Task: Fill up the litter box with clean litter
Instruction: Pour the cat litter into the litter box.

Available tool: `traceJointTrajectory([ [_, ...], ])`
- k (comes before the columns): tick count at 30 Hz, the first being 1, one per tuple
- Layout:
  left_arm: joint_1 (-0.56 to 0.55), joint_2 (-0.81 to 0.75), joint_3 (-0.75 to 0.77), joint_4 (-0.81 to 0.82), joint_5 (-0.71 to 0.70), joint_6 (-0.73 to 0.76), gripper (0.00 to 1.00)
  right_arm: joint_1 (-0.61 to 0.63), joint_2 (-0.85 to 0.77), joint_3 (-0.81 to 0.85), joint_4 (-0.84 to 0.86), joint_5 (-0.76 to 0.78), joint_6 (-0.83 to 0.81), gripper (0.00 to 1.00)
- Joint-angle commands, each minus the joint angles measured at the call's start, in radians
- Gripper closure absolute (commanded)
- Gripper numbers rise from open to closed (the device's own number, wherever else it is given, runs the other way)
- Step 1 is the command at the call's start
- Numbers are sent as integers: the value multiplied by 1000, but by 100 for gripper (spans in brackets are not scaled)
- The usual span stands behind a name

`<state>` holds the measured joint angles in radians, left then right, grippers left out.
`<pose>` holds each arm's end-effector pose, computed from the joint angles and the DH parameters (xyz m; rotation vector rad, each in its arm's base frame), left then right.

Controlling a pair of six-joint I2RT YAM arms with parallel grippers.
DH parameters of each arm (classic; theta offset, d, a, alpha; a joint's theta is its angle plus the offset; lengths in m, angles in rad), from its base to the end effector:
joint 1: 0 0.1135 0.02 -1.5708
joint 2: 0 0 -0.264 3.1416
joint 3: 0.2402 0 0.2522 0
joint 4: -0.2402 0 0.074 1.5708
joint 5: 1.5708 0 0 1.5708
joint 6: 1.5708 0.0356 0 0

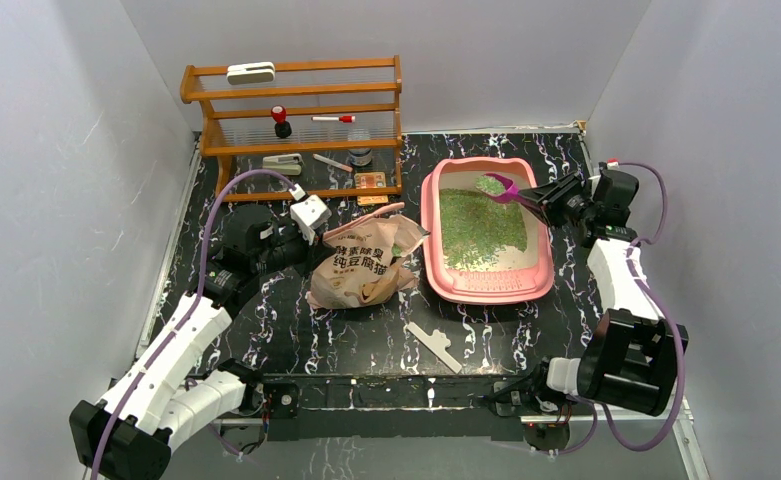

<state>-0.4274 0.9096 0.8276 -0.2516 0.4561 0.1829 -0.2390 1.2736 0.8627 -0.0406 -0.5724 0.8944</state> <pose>0.1819 -0.1001 0.3269 0.8647 1.7070 -0.5988 0.2812 -0.0487 0.2777 0.7823 1.9340 0.9853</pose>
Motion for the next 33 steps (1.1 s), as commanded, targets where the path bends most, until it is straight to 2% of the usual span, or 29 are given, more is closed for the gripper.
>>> traceJointTrajectory([
  [1, -2, -55, 37, 92, 39, -4, 100, 19, -1, 78, 77, 112, 14, 100],
  [14, -2, -43, 41, 89, 53, 1, 100, 19, -134, 32, -23, 219, -36, 100],
  [18, -3, -43, 42, 90, 53, 8, 100, 18, -242, -17, -133, 225, -71, 100],
  [24, -3, -60, 31, 89, 58, 10, 100, 19, -490, -98, -413, 212, -137, 100],
  [25, -3, -71, 19, 98, 58, 10, 100, 19, -544, -103, -503, 128, -166, 100],
  [33, -2, -79, 12, 102, 68, 12, 100, 20, -574, -87, -616, -7, -203, 100],
])
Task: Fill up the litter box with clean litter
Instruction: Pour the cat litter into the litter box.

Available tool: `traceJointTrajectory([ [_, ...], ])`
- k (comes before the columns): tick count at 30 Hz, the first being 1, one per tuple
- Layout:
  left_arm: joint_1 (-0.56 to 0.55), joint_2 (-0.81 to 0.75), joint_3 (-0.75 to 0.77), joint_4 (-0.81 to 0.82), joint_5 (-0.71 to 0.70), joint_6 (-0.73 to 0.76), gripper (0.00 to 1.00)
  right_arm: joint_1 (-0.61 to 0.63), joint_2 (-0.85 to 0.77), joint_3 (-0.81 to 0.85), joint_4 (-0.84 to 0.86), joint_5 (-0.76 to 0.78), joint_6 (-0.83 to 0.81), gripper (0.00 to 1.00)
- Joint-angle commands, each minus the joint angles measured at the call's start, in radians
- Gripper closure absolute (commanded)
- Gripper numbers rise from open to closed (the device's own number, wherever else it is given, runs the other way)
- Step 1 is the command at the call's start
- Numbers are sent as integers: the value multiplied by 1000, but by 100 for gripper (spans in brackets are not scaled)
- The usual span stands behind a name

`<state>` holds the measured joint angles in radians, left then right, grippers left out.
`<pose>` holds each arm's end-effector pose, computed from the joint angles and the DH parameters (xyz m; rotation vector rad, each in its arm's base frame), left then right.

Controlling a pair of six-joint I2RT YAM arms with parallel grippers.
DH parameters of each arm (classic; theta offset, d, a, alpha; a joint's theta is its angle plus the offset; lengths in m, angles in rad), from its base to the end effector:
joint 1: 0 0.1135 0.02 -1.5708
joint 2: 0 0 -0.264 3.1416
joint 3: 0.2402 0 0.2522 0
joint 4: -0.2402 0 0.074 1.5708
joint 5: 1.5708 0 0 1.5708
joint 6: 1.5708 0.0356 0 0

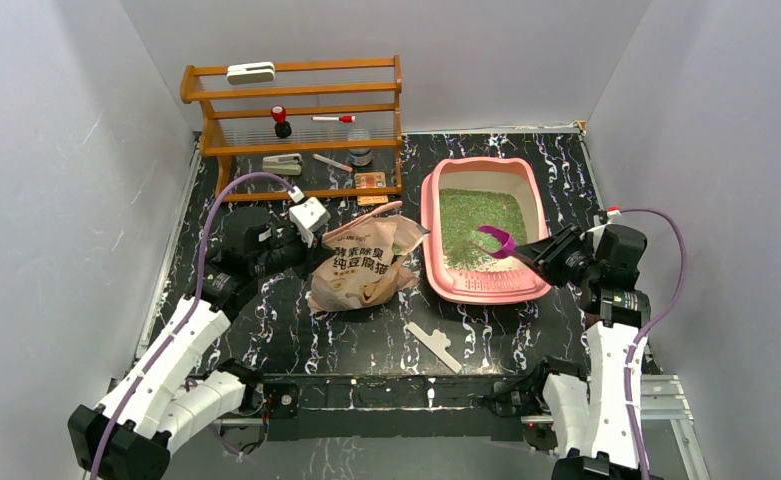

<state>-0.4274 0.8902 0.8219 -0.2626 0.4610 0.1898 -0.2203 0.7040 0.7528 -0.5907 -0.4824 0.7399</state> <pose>0.1777 -0.0984 0.3274 0.8729 1.6990 -0.5984 0.1509 -0.0169 0.3018 0.7212 2.0262 0.8158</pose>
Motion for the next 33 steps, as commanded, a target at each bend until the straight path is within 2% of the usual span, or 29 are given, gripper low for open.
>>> traceJointTrajectory([
  [1, -2, -61, 16, 113, 64, 4, 100, 1, 2, 25, -81, -108, -59, 100],
  [9, -3, -90, 5, 102, 58, 3, 100, 1, 22, 55, -122, -22, -126, 100],
  [28, -2, -69, 2, 125, 64, 9, 100, 1, 110, 288, -268, 239, -294, 100],
  [33, -2, -63, 3, 126, 68, 11, 100, 1, 164, 357, -316, 264, -355, 100],
])
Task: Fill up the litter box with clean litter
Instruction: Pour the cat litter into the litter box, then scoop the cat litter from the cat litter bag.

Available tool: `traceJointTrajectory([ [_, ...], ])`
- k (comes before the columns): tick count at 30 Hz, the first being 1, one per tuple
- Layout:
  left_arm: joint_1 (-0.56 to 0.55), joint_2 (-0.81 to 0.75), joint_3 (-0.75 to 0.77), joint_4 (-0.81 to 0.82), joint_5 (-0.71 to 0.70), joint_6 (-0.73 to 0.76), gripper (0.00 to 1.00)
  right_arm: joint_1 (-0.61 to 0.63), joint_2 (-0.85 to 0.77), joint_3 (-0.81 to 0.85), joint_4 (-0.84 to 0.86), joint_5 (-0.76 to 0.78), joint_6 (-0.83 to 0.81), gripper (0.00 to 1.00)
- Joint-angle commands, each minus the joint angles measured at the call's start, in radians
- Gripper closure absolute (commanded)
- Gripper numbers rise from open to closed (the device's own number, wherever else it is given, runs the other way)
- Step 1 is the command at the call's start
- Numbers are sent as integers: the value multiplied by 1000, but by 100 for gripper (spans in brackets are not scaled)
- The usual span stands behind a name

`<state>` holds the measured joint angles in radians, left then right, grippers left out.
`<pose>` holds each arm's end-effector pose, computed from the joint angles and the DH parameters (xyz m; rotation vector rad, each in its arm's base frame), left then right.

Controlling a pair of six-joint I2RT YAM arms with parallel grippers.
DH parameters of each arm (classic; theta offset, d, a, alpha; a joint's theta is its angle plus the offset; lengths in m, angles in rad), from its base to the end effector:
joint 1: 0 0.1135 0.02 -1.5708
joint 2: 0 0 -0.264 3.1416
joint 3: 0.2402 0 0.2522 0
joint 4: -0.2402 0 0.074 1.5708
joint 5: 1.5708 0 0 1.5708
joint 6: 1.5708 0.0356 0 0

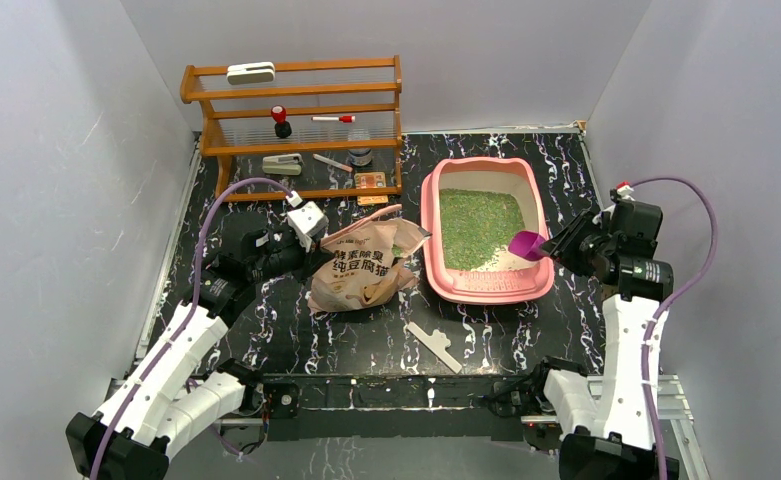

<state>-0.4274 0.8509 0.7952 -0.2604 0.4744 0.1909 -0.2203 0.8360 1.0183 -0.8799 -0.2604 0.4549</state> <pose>0.1701 -0.0953 0.3254 0.8799 1.6792 -0.6080 0.1543 -0.0252 0.3432 0.6211 2.1881 0.4192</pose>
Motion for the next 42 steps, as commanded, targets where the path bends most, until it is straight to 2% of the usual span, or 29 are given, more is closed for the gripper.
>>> traceJointTrajectory([
  [1, -3, -23, 30, 123, 54, 11, 100, 0, 48, 109, -38, 46, -84, 100],
  [7, -2, -25, 30, 116, 53, 13, 100, 1, 114, 180, -30, -1, -156, 100],
  [14, -3, -14, 43, 91, 76, 16, 100, 1, 267, 372, -26, -307, -160, 100],
  [19, -2, -12, 51, 77, 83, 16, 100, 20, 322, 424, -2, -558, -113, 100],
  [24, -3, -13, 53, 70, 80, 17, 100, 144, 337, 395, 89, -635, -28, 100],
  [31, -2, -12, 60, 63, 78, 18, 100, 321, 371, 392, 81, -537, -62, 100],
  [36, -3, -16, 54, 63, 89, 10, 100, 448, 449, 405, -30, -417, -143, 100],
  [42, -2, -14, 57, 53, 117, 8, 100, 649, 571, 442, 14, -294, -119, 100],
])
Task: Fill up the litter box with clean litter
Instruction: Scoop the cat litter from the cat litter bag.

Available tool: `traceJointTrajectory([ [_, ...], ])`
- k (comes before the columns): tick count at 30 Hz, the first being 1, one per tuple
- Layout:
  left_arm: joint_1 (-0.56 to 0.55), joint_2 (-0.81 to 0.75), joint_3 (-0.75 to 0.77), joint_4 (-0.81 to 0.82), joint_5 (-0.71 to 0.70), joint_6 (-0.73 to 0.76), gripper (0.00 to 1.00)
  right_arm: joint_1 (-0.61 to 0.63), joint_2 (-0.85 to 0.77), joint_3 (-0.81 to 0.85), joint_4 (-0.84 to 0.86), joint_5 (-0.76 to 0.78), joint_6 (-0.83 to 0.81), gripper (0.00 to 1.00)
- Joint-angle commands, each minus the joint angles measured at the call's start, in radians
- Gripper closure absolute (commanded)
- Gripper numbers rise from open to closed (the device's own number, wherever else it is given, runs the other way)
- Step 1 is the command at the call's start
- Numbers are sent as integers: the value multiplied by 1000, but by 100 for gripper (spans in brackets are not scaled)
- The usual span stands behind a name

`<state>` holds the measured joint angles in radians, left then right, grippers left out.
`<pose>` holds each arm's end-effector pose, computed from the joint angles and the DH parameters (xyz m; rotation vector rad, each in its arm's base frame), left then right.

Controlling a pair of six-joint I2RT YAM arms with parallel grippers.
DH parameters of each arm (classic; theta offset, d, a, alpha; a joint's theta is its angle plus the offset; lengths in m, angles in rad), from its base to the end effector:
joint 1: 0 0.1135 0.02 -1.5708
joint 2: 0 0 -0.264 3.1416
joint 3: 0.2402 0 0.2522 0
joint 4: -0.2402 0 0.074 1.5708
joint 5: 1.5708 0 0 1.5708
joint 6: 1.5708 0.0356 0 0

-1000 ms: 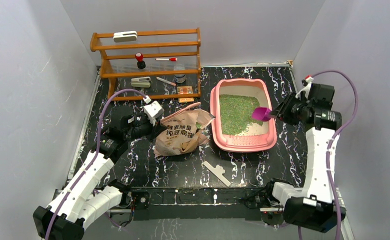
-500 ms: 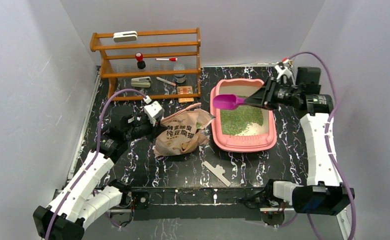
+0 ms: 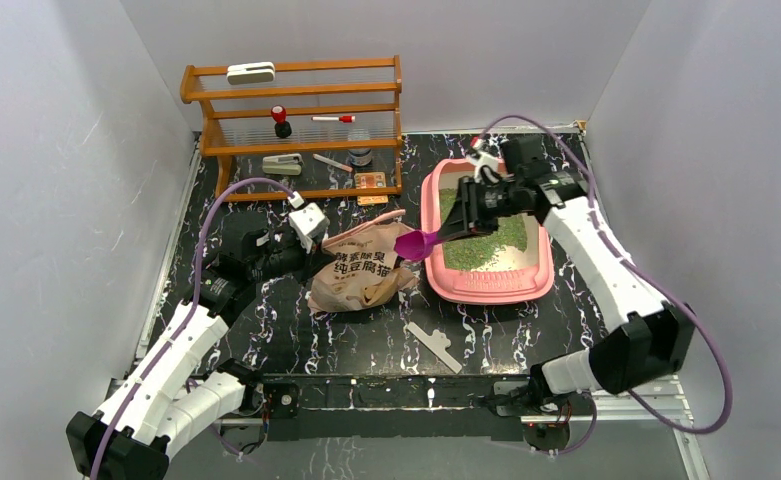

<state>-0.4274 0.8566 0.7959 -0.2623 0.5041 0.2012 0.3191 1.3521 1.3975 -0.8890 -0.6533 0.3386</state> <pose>0.1703 -0.0965 0.3246 0.9072 1.6702 -0.6300 0.2521 0.1061 0.3659 -0.2914 2.4487 1.0847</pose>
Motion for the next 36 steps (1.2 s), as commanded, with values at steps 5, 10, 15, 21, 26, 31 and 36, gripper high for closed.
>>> traceJointTrajectory([
  [5, -2, -6, 58, 50, 95, -4, 100, 329, 272, 251, -36, 332, -17, 100],
  [10, -2, -10, 58, 43, 67, -3, 100, 374, 389, 299, -89, 581, -5, 100],
  [15, -2, -30, 43, 34, 46, 3, 100, 381, 336, 351, -84, 762, -33, 100],
  [21, -2, -21, 51, 32, 42, 1, 100, 380, 356, 240, -33, 506, -76, 100],
  [26, -3, -15, 52, 36, 75, 6, 100, 382, 349, 34, 209, 122, 9, 100],
  [31, -2, 4, 60, 36, 97, 1, 100, 280, 303, 57, 224, -17, 29, 100],
  [36, -2, 3, 64, 36, 78, 7, 100, 229, 248, 167, 108, 191, -22, 100],
])
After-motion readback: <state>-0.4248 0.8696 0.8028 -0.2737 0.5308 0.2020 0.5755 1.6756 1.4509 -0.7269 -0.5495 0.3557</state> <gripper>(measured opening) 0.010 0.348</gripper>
